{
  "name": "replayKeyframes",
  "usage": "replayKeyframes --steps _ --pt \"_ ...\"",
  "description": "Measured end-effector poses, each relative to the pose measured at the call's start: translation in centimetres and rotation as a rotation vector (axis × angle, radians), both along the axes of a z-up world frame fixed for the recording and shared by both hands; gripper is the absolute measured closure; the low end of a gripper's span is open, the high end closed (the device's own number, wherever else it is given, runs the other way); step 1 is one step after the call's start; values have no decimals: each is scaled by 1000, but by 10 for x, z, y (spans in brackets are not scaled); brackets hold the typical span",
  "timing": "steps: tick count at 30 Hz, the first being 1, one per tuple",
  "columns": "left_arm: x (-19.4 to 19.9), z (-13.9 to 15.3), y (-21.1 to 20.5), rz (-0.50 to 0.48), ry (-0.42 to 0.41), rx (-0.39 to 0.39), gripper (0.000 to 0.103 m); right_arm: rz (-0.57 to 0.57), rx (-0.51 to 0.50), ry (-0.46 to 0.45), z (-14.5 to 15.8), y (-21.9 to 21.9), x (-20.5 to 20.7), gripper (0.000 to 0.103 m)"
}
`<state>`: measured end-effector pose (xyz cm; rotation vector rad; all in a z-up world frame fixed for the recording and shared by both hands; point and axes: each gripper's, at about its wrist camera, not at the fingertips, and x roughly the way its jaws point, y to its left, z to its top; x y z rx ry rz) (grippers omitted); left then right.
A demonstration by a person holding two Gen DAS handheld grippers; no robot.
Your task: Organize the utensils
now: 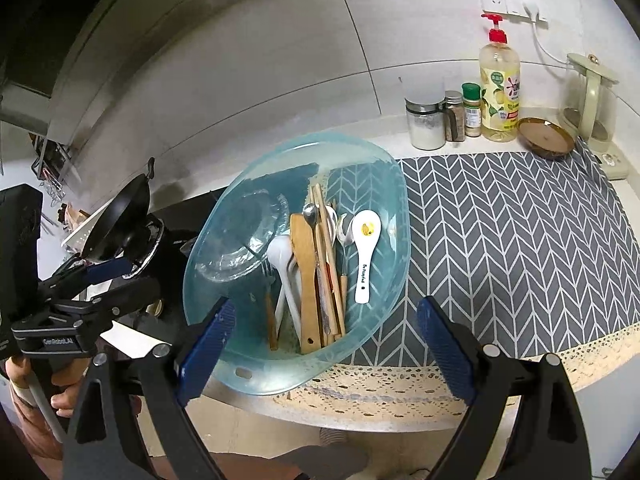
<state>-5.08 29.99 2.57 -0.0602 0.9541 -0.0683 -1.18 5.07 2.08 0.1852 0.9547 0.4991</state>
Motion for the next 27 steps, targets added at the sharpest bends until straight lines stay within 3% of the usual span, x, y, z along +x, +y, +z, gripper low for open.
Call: replayKeyframes --steps 27 --pt "1 -1 -5 29 23 -9 4 30 -5 4 -3 7 4 14"
